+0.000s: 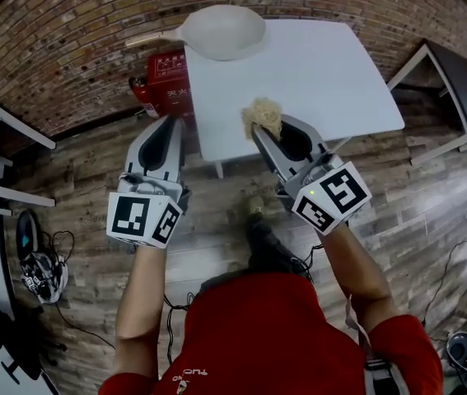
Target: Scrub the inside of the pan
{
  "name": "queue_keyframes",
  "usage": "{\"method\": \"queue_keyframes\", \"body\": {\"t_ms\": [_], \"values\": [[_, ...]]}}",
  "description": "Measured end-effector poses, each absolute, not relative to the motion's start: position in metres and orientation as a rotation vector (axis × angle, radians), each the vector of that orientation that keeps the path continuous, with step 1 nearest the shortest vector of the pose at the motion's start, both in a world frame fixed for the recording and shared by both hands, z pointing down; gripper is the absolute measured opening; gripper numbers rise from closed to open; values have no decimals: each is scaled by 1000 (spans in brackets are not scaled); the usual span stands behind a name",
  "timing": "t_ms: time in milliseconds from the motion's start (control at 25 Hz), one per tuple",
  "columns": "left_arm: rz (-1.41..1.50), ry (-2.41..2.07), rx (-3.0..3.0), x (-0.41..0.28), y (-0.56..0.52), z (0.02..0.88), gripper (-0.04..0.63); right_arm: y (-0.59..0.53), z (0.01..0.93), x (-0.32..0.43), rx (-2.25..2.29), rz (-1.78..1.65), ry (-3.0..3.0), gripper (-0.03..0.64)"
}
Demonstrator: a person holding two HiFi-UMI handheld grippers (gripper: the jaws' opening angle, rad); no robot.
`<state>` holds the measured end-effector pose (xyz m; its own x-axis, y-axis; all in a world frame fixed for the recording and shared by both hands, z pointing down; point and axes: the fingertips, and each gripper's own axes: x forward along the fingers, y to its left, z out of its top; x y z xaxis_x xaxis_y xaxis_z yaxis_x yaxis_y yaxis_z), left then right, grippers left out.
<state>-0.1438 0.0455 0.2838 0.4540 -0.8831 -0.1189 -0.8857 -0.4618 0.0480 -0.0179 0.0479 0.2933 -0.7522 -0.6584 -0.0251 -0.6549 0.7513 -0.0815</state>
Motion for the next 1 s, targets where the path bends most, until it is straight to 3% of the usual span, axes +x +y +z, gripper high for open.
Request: {"method": "queue_keyframes", "body": {"t_ms": [1000], "values": [[69, 1802, -2517, -99, -248, 293, 25, -260, 294, 12, -907, -71, 3008, 87]]}}
